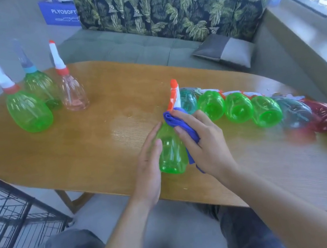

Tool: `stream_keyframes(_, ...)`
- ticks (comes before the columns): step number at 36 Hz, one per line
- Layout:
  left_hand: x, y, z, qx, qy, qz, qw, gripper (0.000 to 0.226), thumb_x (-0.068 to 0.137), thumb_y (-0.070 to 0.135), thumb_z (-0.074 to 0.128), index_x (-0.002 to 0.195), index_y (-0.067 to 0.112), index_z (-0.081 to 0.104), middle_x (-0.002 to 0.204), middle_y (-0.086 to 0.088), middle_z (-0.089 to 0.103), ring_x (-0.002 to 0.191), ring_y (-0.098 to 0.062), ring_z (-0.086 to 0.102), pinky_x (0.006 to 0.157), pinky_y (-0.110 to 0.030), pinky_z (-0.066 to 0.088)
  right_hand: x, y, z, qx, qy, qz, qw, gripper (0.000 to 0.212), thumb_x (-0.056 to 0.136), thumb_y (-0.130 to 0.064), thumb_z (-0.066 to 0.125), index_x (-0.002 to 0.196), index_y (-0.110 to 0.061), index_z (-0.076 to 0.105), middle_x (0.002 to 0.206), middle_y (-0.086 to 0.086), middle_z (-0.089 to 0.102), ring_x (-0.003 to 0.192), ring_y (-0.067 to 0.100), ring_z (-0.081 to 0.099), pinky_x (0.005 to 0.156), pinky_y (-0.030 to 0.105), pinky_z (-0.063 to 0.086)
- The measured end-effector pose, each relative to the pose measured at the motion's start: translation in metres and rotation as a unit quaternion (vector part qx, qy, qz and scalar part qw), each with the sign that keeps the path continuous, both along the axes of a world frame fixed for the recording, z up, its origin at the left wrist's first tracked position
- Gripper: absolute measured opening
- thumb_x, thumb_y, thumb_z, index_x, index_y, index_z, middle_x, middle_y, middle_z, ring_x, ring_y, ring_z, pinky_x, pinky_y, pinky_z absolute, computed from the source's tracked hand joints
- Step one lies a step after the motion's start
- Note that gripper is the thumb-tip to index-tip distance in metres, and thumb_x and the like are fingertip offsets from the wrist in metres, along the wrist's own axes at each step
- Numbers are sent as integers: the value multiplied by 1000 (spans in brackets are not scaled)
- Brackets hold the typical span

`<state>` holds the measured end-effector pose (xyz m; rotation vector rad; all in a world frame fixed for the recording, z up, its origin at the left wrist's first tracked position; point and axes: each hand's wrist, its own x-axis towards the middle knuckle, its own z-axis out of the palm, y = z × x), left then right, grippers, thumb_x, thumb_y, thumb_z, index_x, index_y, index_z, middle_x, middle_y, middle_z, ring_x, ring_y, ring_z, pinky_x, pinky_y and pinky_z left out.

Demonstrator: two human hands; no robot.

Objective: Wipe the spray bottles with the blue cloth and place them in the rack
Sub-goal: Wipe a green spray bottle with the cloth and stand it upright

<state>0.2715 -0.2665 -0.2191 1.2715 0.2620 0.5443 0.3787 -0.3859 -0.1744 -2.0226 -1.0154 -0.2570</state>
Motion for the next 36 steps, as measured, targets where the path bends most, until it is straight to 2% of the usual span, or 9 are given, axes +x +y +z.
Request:
stream_keyframes(4,0,1,0,-2,-7,1,1000,50,105,48,55,153,33,60,162,2,56,156,-25,44,129,-62,27,-3,-1,-5,-2,-13,20,1000,44,106,-50,46,142,-32,63,92,-8,44,78,10,52,72,17,43)
stream_keyframes(10,1,1,0,-27,-3,11,1000,44,102,55,55,144,44,67,159,6,58,154,-21,46,130,-60,28,-14,-17,-10,-24,-59,86,994,43,108,-48,46,144,-29,61,100,-10,39,85,-1,47,79,11,40)
stream_keyframes(14,-1,2,-1,-46,-9,5,999,47,108,46,51,153,33,60,163,0,54,153,-27,48,127,-63,32,-27,-31,-19,-49,-135,152,978,36,109,-40,51,141,-28,61,102,-4,43,78,10,46,71,25,51)
stream_keyframes(18,-3,0,2,-36,-13,11,999,49,108,40,45,154,30,58,159,16,56,151,-9,48,129,-53,33,-32,-43,-27,-110,-228,192,948,36,107,-40,57,143,-34,57,106,-4,47,77,18,52,61,31,53)
stream_keyframes(21,-2,-2,4,-42,-16,11,999,47,109,44,49,153,33,59,162,9,54,155,-17,44,130,-57,29,-26,-45,-16,-65,-195,160,965,34,109,-41,51,142,-34,57,107,-5,49,82,14,57,72,21,52)
stream_keyframes(24,-1,0,2,-27,-5,13,1000,51,104,54,54,152,38,60,164,4,52,158,-22,40,131,-61,24,-13,-34,4,10,-100,68,993,39,109,-45,45,141,-31,62,99,-6,48,83,-1,49,81,7,40)
stream_keyframes(27,1,2,0,-28,0,8,1000,52,102,54,54,151,40,60,163,9,53,157,-17,41,131,-58,25,0,-17,13,9,-25,21,999,42,107,-45,47,140,-28,64,94,-9,49,80,6,54,74,18,45)
stream_keyframes(30,1,2,-2,-25,-1,-3,1000,52,103,54,54,153,42,58,163,10,52,157,-18,41,130,-59,27,-1,-3,7,-5,-4,13,1000,42,106,-45,47,142,-30,63,93,-7,54,79,11,56,74,28,49)
stream_keyframes(36,2,3,0,-59,-6,17,998,44,107,41,52,149,32,65,158,6,60,152,-18,48,130,-57,30,-18,-9,-8,-17,-53,74,996,39,108,-41,48,143,-31,60,97,-10,43,78,5,48,72,18,44)
